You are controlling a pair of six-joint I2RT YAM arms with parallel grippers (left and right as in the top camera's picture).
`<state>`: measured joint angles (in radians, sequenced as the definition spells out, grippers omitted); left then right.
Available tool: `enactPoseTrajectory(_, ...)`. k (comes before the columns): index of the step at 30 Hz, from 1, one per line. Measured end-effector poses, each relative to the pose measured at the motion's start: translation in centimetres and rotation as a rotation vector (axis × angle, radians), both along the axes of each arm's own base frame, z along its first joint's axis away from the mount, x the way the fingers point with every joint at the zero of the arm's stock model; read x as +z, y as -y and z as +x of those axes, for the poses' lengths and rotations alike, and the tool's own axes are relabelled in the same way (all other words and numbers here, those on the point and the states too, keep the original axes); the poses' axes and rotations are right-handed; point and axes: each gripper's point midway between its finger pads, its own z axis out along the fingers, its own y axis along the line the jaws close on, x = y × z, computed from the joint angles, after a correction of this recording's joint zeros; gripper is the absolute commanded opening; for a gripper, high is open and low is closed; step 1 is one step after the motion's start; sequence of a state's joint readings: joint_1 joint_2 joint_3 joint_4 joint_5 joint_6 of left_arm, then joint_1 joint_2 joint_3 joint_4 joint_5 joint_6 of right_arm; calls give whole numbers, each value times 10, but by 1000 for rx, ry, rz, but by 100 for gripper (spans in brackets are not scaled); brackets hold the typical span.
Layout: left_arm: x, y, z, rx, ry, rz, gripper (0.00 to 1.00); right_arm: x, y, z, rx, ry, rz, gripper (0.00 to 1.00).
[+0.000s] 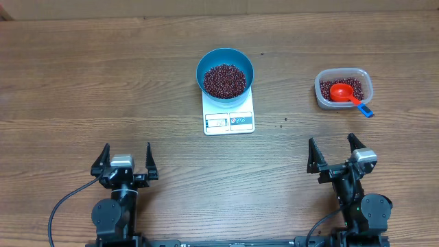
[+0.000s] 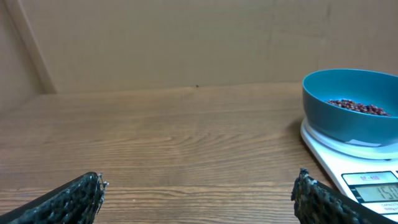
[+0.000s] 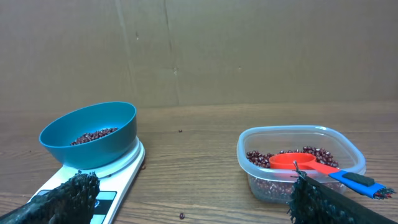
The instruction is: Scoop item into bowl and weigh 150g on scale
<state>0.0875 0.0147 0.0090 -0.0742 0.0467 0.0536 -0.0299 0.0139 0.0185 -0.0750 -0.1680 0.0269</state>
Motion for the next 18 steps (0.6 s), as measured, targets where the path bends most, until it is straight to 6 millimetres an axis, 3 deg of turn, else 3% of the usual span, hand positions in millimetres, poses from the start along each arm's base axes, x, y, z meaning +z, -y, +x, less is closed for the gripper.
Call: enactPoseTrajectory(18, 0, -3, 0, 15, -1, 2, 100, 0, 0, 0, 0, 1, 0, 100)
